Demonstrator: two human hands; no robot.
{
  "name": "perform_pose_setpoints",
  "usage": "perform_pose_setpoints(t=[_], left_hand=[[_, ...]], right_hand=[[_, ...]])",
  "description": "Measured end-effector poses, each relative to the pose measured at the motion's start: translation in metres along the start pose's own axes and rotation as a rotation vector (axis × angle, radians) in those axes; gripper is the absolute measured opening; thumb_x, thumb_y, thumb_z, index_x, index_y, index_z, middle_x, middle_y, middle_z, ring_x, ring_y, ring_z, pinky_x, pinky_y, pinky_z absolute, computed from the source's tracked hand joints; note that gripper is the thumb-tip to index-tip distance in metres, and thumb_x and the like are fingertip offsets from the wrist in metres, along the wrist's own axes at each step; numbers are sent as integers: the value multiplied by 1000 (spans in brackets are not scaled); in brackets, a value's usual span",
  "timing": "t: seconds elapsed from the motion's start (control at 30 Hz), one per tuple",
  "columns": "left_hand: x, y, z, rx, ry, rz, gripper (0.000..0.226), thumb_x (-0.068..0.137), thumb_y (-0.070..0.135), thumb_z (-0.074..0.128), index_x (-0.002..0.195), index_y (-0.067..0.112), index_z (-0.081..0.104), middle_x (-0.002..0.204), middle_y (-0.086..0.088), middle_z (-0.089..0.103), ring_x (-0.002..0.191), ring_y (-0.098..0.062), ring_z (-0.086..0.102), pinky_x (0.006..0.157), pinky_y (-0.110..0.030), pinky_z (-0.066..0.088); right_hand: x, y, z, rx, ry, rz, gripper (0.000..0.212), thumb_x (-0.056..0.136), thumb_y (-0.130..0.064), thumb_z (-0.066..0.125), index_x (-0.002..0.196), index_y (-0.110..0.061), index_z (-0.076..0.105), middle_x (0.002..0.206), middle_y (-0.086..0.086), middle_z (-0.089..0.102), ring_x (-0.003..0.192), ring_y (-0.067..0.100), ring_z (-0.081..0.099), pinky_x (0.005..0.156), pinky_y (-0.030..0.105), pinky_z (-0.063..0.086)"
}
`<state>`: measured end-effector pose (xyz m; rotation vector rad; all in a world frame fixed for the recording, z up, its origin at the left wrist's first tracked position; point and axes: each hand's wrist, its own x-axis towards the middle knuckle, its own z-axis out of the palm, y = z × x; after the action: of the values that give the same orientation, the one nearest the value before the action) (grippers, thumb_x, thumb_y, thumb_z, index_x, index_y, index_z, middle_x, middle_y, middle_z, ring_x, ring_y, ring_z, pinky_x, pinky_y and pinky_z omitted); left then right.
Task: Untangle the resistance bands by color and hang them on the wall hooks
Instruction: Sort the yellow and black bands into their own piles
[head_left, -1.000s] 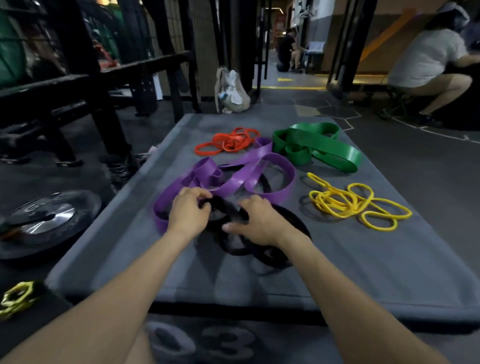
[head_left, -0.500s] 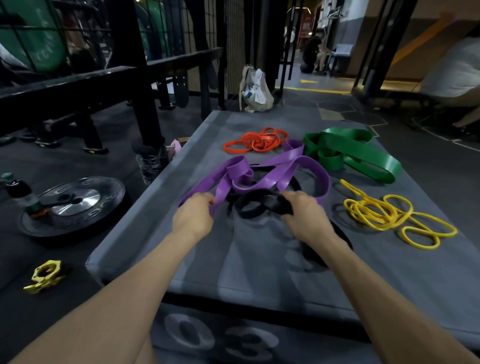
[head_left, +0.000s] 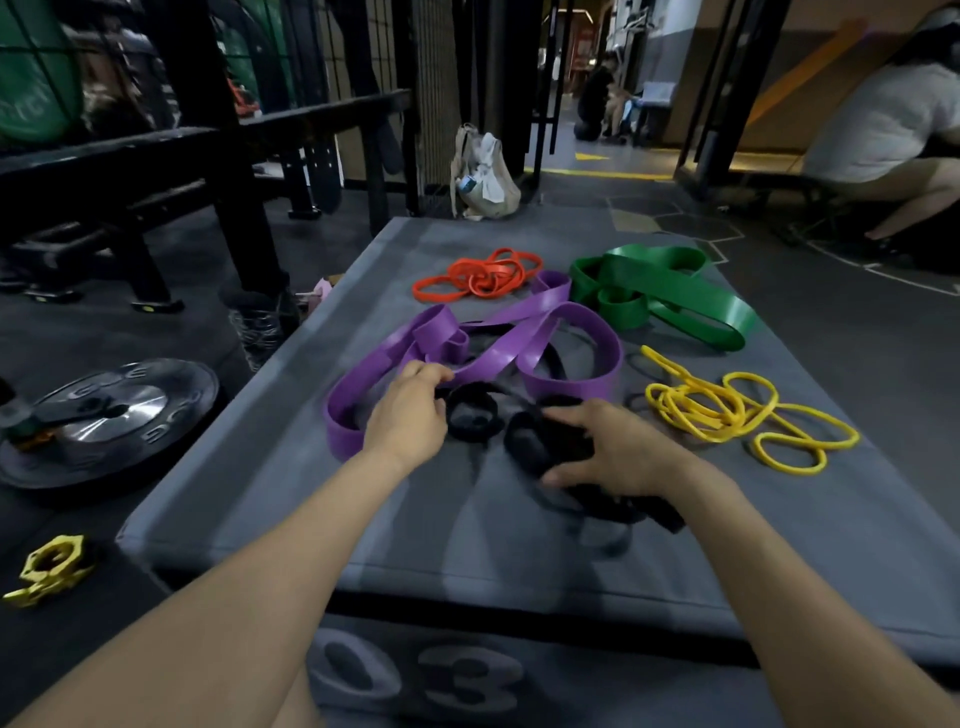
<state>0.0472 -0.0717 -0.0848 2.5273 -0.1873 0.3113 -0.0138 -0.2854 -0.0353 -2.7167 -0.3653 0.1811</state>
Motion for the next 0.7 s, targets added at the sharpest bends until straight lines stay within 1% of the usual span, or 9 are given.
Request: perform_pose_setpoints(t=[0.07, 0.13, 0.2, 0.27, 0.33, 0.5, 0.57, 0.63, 0.7], left_hand=[[1, 5, 9, -62, -53, 24, 38, 90, 2, 43, 125, 13, 54, 131, -5, 49, 121, -23, 49, 102, -36, 39], [4, 11, 14, -92, -85, 52, 39, 88, -4, 40, 117, 10, 62, 125, -8, 54, 119, -22, 50, 103, -27, 36], [8, 14, 16, -136, -88, 22, 35, 88, -2, 39, 104, 10, 68, 115, -8, 62, 114, -21, 54, 101, -25, 37], [15, 13, 16, -276, -38, -88, 27, 88, 2, 41, 94, 16, 64, 101, -6, 68, 104, -24, 61, 97, -34, 44], [24, 7, 14, -369, 36, -171, 23, 88, 2, 42, 84, 21, 55, 86, -3, 67, 92, -26, 65, 91, -39, 49], [50, 5, 8, -284, 140, -82, 11, 87, 3, 56, 92, 10, 61, 86, -2, 60, 74, -14, 55, 79, -29, 47], [65, 8, 12, -196, 44, -38, 19, 82, 7, 65, 101, 8, 63, 97, -6, 63, 82, -17, 58, 87, -30, 47], [79, 8, 19, -32, -125, -43, 29, 81, 20, 69, 108, 12, 65, 111, -8, 65, 103, -25, 60, 95, -35, 46], [88, 7, 23, 98, -250, -96, 31, 82, 32, 68, 108, 16, 65, 114, -8, 66, 110, -28, 58, 97, -38, 45]], right_hand=[[4, -3, -1, 57, 7, -89, 48, 80, -41, 68, 117, -12, 63, 105, 1, 62, 103, 16, 55, 98, 28, 37], [13, 1, -3, 183, 161, -95, 38, 88, -38, 59, 91, -1, 67, 86, 14, 65, 84, 25, 60, 85, 39, 46], [24, 10, -7, 247, 299, 11, 34, 92, -30, 55, 78, 0, 62, 70, 10, 60, 66, 19, 55, 68, 31, 42], [35, 20, -6, 233, 384, 97, 19, 93, -20, 55, 90, -6, 67, 85, 5, 66, 79, 15, 59, 72, 25, 39], [49, 32, -3, 189, 396, 186, 25, 91, -16, 57, 112, -6, 64, 111, 14, 63, 102, 28, 59, 85, 30, 44], [74, 51, 16, 97, 335, 331, 40, 87, -18, 61, 127, -17, 55, 131, 17, 44, 119, 36, 43, 105, 36, 35], [78, 49, 22, 85, 337, 330, 34, 88, -17, 59, 121, -17, 60, 131, 16, 40, 115, 35, 45, 104, 35, 36], [81, 46, 22, 136, 375, 337, 27, 88, -14, 60, 114, -12, 63, 130, 15, 34, 109, 34, 50, 101, 32, 36], [82, 44, 21, 166, 421, 318, 23, 88, -13, 60, 110, -9, 65, 128, 14, 33, 104, 29, 51, 97, 26, 36]])
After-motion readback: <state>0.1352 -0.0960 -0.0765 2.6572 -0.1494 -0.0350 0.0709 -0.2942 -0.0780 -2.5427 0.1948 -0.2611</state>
